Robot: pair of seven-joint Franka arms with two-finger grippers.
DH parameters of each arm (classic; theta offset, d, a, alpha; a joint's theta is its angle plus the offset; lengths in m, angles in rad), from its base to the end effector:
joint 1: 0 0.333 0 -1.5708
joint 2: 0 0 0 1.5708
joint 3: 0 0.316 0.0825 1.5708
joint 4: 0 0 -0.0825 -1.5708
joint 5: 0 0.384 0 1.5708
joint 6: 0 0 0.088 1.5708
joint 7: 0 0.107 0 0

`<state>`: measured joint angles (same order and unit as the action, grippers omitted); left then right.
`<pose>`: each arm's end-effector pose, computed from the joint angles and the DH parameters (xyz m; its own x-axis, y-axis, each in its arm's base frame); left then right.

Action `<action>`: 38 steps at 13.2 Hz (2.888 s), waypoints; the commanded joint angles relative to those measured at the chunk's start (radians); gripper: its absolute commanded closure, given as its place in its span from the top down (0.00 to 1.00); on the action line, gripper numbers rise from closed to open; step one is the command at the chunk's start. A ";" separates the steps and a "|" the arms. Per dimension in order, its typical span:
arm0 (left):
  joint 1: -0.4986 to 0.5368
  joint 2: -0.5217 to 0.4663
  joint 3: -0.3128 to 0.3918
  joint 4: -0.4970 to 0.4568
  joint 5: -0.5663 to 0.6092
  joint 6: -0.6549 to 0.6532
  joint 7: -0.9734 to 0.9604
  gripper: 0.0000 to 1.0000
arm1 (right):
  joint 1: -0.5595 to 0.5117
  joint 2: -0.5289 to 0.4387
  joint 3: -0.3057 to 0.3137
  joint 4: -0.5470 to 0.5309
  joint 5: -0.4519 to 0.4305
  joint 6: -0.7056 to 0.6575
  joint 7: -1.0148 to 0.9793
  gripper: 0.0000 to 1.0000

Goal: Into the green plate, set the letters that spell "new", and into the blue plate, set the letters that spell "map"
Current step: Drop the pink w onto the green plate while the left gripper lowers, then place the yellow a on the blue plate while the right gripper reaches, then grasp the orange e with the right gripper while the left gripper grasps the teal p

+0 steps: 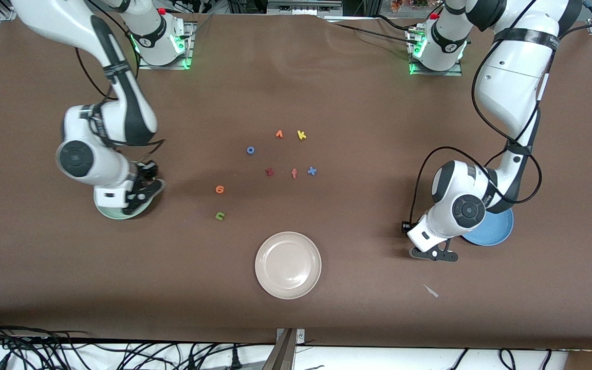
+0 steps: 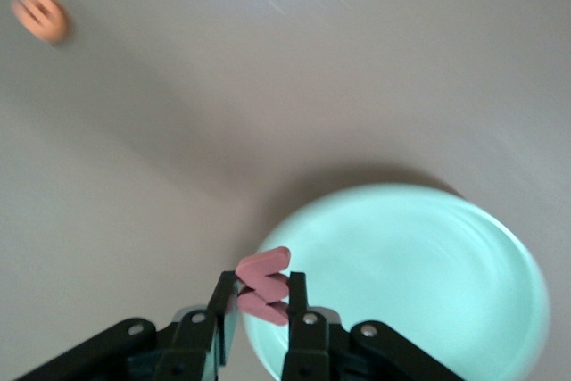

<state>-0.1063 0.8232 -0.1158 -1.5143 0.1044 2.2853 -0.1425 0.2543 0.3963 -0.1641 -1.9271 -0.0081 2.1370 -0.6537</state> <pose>0.6904 -0.1408 0.1717 0.9923 -0.1147 -0.0463 -0.1147 -0.9934 0.0027 0.5990 0.0575 0.2720 0.7117 0.6776 -0.1853 0.6810 -0.7303 -0.0550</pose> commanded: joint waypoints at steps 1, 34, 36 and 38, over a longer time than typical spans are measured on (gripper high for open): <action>0.000 0.016 0.001 0.013 0.040 0.002 -0.017 0.37 | -0.003 -0.001 -0.072 -0.053 0.005 0.026 -0.089 0.01; 0.182 -0.142 -0.044 0.057 0.021 -0.313 0.440 1.00 | 0.221 0.216 0.156 0.074 0.036 0.261 1.427 0.69; 0.165 -0.116 -0.045 0.062 0.020 -0.259 0.384 1.00 | 0.221 0.219 0.149 0.063 0.019 0.268 1.427 0.67; 0.128 -0.090 -0.044 0.060 0.008 -0.172 0.342 1.00 | 0.221 0.231 0.149 0.057 0.017 0.294 1.427 0.66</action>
<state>0.0411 0.6977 -0.1607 -1.4724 0.1058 2.0575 0.2395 0.4729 0.6127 -0.0148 -1.8700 0.0307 2.4037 0.7552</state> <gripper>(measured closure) 0.000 0.339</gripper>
